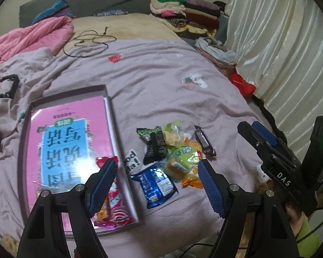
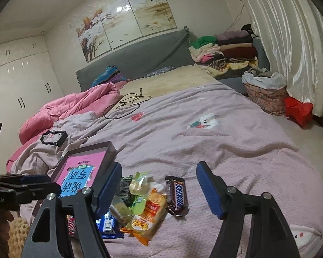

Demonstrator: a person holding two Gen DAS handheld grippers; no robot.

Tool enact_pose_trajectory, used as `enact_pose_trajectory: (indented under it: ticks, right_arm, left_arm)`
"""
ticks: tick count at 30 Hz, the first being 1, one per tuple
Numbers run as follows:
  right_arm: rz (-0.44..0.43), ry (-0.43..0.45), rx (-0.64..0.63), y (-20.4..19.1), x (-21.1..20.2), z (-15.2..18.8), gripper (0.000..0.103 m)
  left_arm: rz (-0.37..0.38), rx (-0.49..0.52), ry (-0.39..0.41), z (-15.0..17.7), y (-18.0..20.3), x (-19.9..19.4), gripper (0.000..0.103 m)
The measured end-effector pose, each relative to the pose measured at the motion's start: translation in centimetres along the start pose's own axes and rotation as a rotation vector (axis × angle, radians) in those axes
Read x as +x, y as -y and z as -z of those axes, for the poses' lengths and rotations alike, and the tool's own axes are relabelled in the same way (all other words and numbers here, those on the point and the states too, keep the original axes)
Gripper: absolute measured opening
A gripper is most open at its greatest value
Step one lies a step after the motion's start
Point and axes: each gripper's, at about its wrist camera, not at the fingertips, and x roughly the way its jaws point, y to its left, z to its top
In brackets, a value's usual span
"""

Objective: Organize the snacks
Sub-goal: 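Move both open tools over the snack pile beside the tray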

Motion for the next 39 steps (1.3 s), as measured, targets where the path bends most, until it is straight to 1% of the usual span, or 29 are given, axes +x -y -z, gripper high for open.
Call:
enact_pose_trajectory:
  ticks: [5, 10, 16, 22, 25, 32, 39]
  right_arm:
    - [0.002, -0.019, 0.015, 0.9, 0.6, 0.1, 0.071]
    - [-0.003, -0.037, 0.032, 1.6, 1.3, 0.4, 0.071]
    - [0.007, -0.064, 0.032, 2.1, 2.1, 0.7, 0.071]
    - [0.021, -0.095, 0.039, 2.4, 3.0, 1.1, 0.071]
    - [0.026, -0.109, 0.042, 2.5, 3.4, 1.3, 0.071]
    - [0.037, -0.129, 0.025, 2.2, 4.1, 1.7, 0.071]
    - [0.032, -0.166, 0.024, 2.0, 5.4, 2.1, 0.071]
  left_arm:
    - [0.006, 0.028, -0.033, 0.4, 1.1, 1.7, 0.079]
    - [0.026, 0.045, -0.086, 1.0, 2.0, 3.7, 0.079]
    - [0.022, 0.084, -0.106, 1.0, 2.7, 5.5, 0.079]
    - [-0.002, 0.187, -0.123, 1.5, 3.5, 7.1, 0.079]
    - [-0.006, 0.22, -0.135, 1.9, 3.8, 7.7, 0.079]
    - [-0.014, 0.224, -0.142, 1.6, 3.6, 9.1, 0.079]
    - [0.011, 0.204, -0.152, 1.3, 3.2, 10.1, 0.078]
